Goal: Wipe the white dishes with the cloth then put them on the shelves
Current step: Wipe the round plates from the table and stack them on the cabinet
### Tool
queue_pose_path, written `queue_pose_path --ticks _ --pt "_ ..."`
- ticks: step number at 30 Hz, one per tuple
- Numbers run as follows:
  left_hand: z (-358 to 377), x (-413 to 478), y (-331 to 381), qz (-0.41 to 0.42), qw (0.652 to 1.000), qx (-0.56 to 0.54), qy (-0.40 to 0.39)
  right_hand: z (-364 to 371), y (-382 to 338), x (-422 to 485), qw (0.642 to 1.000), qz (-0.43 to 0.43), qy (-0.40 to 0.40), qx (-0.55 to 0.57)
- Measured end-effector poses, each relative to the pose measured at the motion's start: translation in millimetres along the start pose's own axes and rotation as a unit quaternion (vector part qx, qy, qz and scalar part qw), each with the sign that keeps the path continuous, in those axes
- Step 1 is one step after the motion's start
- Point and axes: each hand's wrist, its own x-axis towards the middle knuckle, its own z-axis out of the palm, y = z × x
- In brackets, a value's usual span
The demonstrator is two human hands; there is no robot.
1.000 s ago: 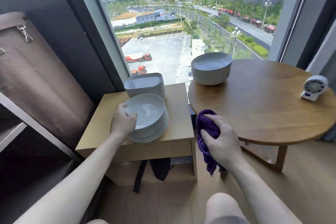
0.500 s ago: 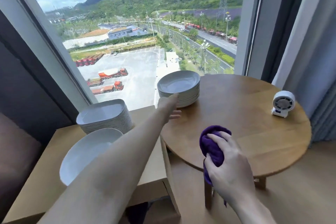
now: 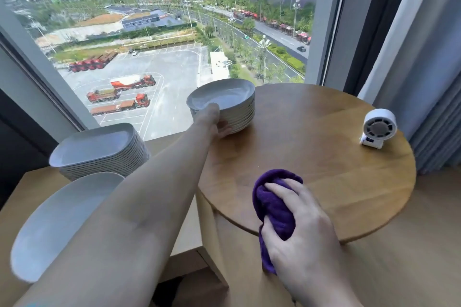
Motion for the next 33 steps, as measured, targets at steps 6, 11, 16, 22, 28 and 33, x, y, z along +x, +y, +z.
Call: queue_pose_path --ticks 6,11,16,22,28,33 --pt "-3 -28 5 0.007 0.999 0.038 -0.03 -3 2 -3 1.0 0.01 -0.019 0.007" --pt "-11 -45 16 0.013 0.997 -0.026 -0.066 -4 3 -1 1.0 0.014 -0.014 0.008" --pt "-29 -63 20 0.035 0.989 -0.13 -0.058 -5 1 0 1.0 0.011 -0.011 0.013" --pt "-99 -106 -8 0.079 0.983 -0.151 -0.067 -6 -8 -5 1.0 -0.003 -0.002 0.026" --pt "-191 -172 -54 0.13 0.981 -0.126 -0.066 -8 -28 -19 0.998 -0.016 0.014 0.065" --pt "-256 -233 -106 0.133 0.983 -0.123 -0.018 -4 -54 -45 0.994 -0.049 0.009 0.098"
